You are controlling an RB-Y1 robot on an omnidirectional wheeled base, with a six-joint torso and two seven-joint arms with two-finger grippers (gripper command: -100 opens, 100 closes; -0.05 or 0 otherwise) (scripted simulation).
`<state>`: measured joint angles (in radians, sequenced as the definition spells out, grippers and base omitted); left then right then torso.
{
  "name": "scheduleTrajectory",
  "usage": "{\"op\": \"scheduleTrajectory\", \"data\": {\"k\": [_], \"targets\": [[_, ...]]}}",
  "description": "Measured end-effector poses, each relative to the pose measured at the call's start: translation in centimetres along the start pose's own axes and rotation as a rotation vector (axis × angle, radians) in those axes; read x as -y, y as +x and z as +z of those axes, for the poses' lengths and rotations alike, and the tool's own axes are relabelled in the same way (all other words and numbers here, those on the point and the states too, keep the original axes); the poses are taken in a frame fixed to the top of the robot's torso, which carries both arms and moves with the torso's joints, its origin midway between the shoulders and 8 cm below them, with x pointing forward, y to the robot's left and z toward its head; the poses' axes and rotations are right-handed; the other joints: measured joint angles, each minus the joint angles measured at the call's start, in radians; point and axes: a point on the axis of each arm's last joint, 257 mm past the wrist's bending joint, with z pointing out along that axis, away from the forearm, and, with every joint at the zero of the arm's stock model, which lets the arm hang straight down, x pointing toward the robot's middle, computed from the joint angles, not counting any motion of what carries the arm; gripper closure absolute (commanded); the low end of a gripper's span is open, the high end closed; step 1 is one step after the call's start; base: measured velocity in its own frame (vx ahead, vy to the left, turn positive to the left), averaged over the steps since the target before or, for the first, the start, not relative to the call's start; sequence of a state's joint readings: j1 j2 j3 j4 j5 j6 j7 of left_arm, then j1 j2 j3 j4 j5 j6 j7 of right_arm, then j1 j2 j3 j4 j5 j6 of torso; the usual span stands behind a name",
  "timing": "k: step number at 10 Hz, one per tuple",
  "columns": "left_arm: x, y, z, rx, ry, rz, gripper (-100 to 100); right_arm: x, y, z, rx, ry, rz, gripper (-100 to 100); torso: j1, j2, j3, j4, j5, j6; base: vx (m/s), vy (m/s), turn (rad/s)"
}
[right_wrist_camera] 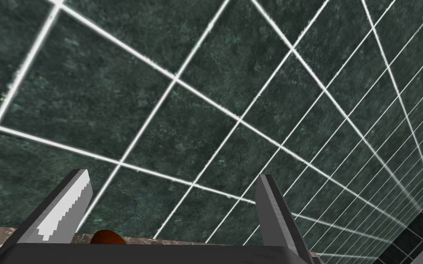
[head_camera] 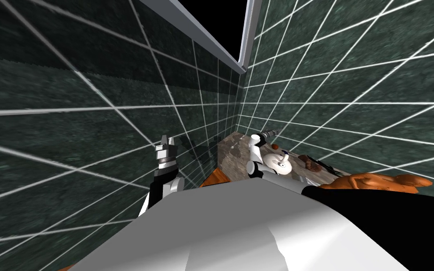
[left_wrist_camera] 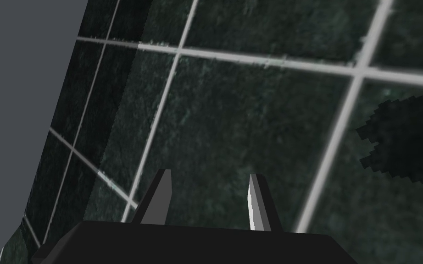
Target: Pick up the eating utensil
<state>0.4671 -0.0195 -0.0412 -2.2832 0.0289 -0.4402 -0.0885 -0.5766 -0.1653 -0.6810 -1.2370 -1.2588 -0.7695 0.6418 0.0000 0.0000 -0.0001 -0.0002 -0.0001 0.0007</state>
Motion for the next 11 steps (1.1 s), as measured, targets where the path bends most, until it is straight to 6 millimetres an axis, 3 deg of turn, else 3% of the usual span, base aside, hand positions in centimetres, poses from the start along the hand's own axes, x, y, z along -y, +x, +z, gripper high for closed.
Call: {"op": "scheduleTrajectory", "data": {"k": [3,11], "targets": [[0.0,0.0,0.0,0.000,0.000,0.000,0,1.7,-2.8,0.3,0.140,0.031,0.062,-100,0.000,0.000,0.000,0.000,0.000,0.000,0.002,-0.009,0.042],[0.0,0.0,0.0,0.000,0.000,0.000,0,7.2,-7.0,-1.4,0.417,0.140,0.200,-100,0.000,0.000,0.000,0.000,0.000,0.000,0.001,-0.007,0.027]]}}
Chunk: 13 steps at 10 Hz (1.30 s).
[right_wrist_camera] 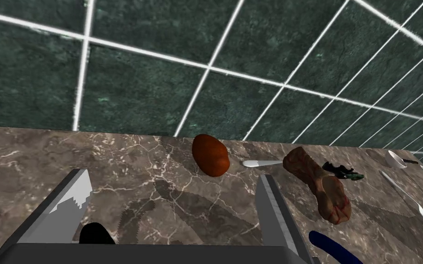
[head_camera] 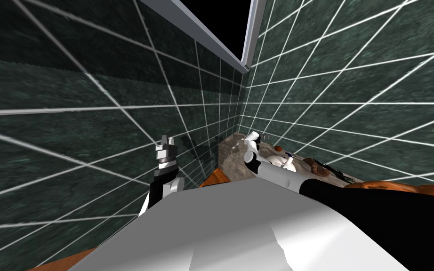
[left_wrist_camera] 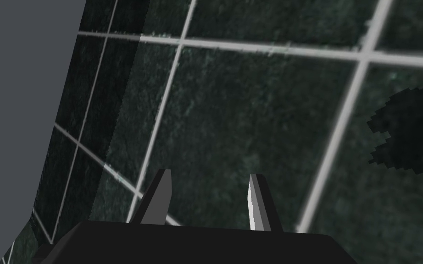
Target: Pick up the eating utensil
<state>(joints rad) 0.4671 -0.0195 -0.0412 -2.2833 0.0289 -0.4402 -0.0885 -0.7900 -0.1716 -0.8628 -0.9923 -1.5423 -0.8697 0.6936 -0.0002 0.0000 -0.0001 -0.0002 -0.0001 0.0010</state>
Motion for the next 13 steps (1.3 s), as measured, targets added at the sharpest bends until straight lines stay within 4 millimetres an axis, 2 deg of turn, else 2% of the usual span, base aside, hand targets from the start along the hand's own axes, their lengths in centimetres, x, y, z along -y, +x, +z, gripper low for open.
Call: {"op": "scheduleTrajectory", "data": {"k": [5,11,13], "targets": [[0.0,0.0,0.0,0.000,0.000,0.000,0,3.7,-4.3,-0.7,0.205,0.076,0.084,-100,0.000,0.000,0.000,0.000,0.000,0.000,0.001,-0.012,0.035],[0.0,0.0,0.0,0.000,0.000,0.000,0,9.1,-10.2,-5.2,0.489,0.184,0.183,-100,0.000,0.000,0.000,0.000,0.000,0.000,0.001,-0.015,0.034],[0.0,0.0,0.0,0.000,0.000,0.000,0,10.4,-10.6,-6.2,0.548,0.208,0.213,-100,0.000,0.000,0.000,0.000,0.000,0.000,0.000,-0.020,0.057]]}}
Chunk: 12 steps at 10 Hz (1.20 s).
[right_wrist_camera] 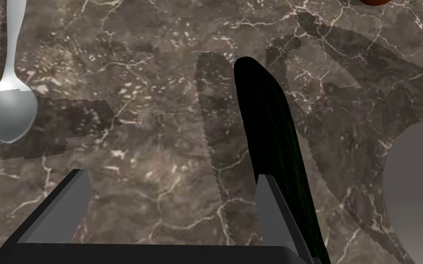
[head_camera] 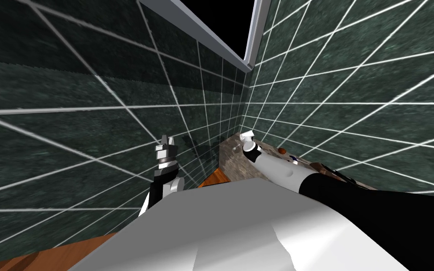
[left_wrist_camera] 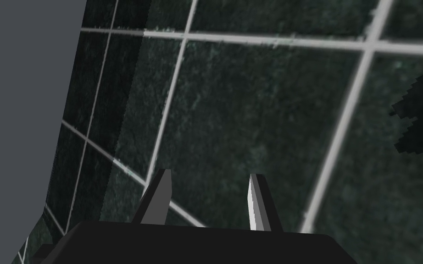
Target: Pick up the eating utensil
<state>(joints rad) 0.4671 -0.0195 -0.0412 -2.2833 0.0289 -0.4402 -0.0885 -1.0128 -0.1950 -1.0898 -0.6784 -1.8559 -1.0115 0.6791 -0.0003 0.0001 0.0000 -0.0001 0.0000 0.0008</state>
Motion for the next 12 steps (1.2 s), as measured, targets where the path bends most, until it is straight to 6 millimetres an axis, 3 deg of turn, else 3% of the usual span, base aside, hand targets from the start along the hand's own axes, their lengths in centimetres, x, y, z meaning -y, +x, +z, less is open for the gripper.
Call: {"op": "scheduleTrajectory", "data": {"k": [2,8,12], "targets": [[0.0,0.0,0.0,0.000,0.000,0.000,0,1.8,-3.2,-0.9,0.109,0.036,0.034,-100,-0.001,0.000,0.000,0.000,0.000,0.000,0.004,-0.017,0.014],[0.0,0.0,0.0,0.000,0.000,0.000,0,4.7,-7.7,-2.6,0.282,0.095,0.066,-100,0.000,0.000,0.000,0.000,0.000,0.000,0.002,-0.014,0.026],[0.0,0.0,0.0,0.000,0.000,0.000,0,7.4,-11.4,-5.4,0.436,0.143,0.098,-100,-0.001,0.000,0.000,0.000,0.000,0.000,0.005,-0.025,0.030]]}}
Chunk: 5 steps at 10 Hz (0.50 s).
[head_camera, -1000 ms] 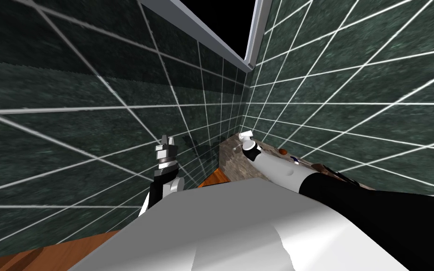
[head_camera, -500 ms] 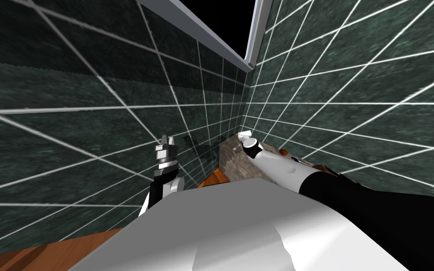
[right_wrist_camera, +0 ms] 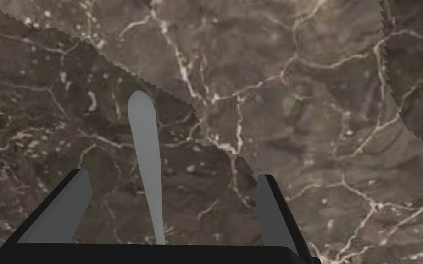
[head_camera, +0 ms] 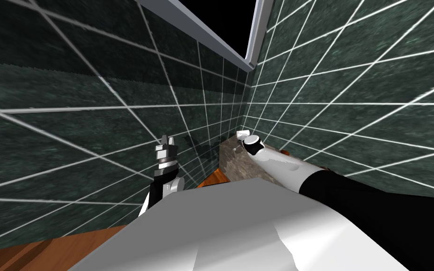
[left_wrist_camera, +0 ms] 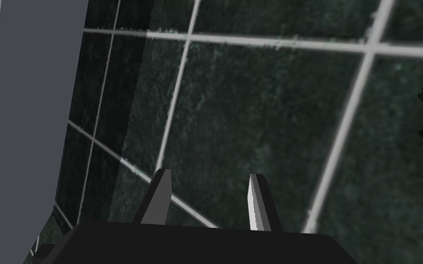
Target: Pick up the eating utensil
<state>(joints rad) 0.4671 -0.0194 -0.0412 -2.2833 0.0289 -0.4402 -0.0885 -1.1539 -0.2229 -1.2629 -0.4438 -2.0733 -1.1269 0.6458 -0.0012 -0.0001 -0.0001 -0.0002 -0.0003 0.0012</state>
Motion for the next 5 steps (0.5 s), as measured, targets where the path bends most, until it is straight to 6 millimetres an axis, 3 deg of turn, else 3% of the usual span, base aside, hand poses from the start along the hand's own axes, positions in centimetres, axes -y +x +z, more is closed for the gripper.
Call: {"op": "scheduleTrajectory", "data": {"k": [1,5], "targets": [[0.0,0.0,0.0,0.000,0.000,0.000,0,0.5,-1.7,-0.4,0.044,0.014,0.015,-100,0.000,0.000,0.000,0.000,0.000,0.000,0.004,-0.022,0.011],[0.0,0.0,0.0,0.000,0.000,0.000,0,1.1,-3.2,-0.3,0.088,0.023,0.022,-100,0.001,0.000,0.000,0.000,0.000,0.000,0.002,-0.007,0.005]]}}
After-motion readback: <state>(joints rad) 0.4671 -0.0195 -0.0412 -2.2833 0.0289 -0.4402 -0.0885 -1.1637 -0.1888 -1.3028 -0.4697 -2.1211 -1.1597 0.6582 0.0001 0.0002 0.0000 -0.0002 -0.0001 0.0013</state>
